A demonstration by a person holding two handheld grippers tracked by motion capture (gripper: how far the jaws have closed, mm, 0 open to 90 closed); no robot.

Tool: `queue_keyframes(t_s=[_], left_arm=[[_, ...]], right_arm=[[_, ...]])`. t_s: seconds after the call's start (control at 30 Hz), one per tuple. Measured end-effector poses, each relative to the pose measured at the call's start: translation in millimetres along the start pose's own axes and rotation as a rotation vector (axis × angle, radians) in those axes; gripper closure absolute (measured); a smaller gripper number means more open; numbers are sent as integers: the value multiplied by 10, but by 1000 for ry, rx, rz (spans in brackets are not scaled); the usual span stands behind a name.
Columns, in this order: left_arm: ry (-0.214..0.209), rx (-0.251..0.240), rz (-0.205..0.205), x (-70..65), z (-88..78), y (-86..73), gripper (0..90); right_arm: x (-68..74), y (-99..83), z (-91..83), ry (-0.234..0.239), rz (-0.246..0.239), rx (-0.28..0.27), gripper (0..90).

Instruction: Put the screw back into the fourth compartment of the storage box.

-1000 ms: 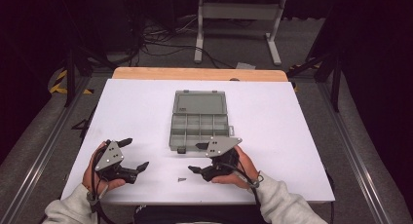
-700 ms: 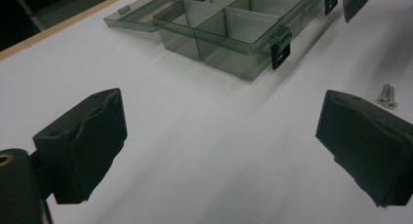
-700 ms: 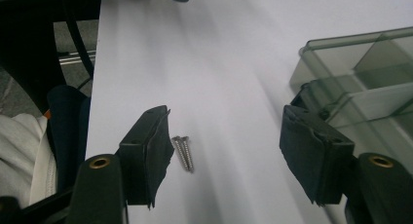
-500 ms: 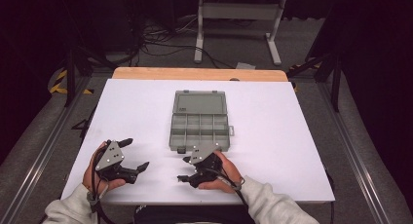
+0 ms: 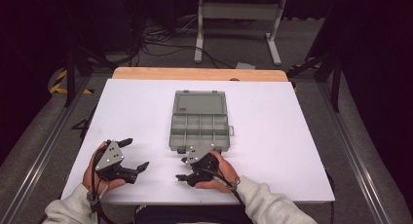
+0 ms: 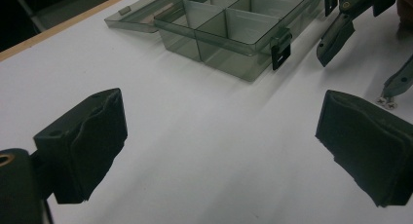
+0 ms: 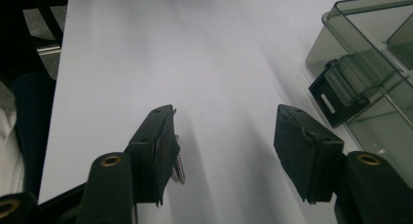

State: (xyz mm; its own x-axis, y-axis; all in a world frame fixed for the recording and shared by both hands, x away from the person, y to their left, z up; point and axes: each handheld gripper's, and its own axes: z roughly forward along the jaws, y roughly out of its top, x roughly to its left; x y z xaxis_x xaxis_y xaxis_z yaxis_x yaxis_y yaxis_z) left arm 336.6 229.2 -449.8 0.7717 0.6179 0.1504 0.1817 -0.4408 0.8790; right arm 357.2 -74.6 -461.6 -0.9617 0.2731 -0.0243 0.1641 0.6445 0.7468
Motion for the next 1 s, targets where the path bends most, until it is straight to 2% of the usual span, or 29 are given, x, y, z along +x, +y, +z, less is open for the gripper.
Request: queue_keyframes(t_s=[0.2, 0.33, 0.37, 0.43, 0.53, 0.83, 1.0], left_arm=[[-4, -5, 2, 0, -5, 3, 51], [-5, -4, -1, -5, -6, 2, 51], [-2, -4, 3, -5, -10, 4, 51], [1, -8, 4, -6, -14, 8, 51], [0, -8, 3, -8, -13, 8, 51], [6, -24, -6, -5, -30, 12, 50], [1, -22, -1, -4, -23, 14, 50]], right_arm=[[-8, -11, 26, -3, 0, 20, 453], [-7, -13, 5, 8, -1, 20, 614], [-7, -13, 5, 8, -1, 20, 614], [-11, -23, -16, 8, -2, 21, 767], [-13, -26, -20, 5, -11, 24, 886], [-20, -29, -41, 0, -11, 20, 889], [-50, -10, -134, -21, -13, -6, 889]])
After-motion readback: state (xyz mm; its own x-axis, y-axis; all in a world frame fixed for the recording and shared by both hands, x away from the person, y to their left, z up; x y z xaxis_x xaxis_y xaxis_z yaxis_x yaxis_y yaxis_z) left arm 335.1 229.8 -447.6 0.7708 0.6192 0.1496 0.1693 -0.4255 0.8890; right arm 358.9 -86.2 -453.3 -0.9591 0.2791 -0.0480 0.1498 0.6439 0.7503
